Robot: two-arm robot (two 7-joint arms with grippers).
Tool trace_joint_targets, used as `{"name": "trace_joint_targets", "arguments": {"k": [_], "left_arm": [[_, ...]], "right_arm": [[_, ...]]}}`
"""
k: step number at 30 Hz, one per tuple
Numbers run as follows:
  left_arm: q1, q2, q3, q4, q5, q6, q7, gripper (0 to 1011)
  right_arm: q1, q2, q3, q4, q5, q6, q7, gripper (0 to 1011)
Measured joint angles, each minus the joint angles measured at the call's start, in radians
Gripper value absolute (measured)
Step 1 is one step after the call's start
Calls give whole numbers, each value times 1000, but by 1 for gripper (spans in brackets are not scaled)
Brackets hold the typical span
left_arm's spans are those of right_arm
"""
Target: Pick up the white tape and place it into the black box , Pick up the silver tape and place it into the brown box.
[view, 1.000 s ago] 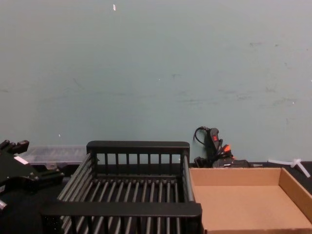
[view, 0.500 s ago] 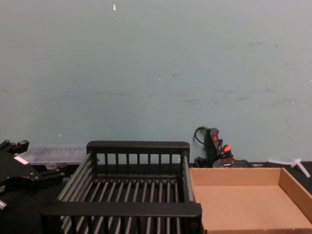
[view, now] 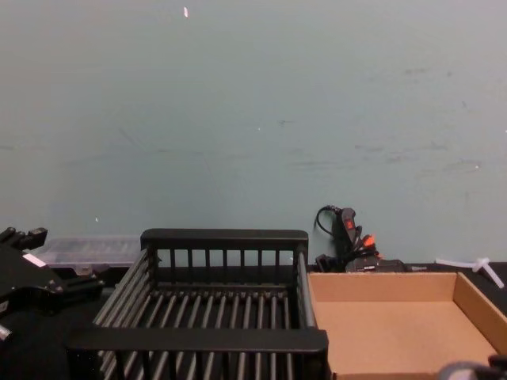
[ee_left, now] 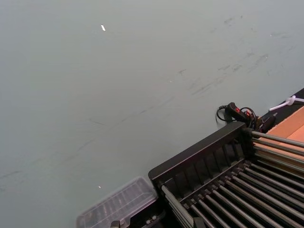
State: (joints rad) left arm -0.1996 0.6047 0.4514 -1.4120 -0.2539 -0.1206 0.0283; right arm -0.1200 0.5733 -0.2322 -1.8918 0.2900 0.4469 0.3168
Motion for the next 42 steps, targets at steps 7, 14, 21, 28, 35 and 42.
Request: {"name": "trace_joint_targets", "arguments": {"k": [7, 14, 21, 28, 35, 42], "left_arm": [[0, 0, 0, 0, 0, 0, 0, 1001], [0, 0, 0, 0, 0, 0, 0, 1001], [0, 0, 0, 0, 0, 0, 0, 1001], [0, 0, 0, 0, 0, 0, 0, 1001], [0, 0, 0, 0, 0, 0, 0, 1001], [0, 0, 0, 0, 0, 0, 0, 1001]], "right_arm": [[9, -11, 9, -6, -34, -64, -12, 153], [36, -42, 16, 12, -79, -121, -37, 153], [83, -85, 21, 60, -136, -189, -69, 153], [135, -120, 22, 126, -183, -246, -86, 153], [200, -154, 12, 213, -221, -292, -85, 153], [270, -187, -5, 317, -266, -333, -81, 153]]}}
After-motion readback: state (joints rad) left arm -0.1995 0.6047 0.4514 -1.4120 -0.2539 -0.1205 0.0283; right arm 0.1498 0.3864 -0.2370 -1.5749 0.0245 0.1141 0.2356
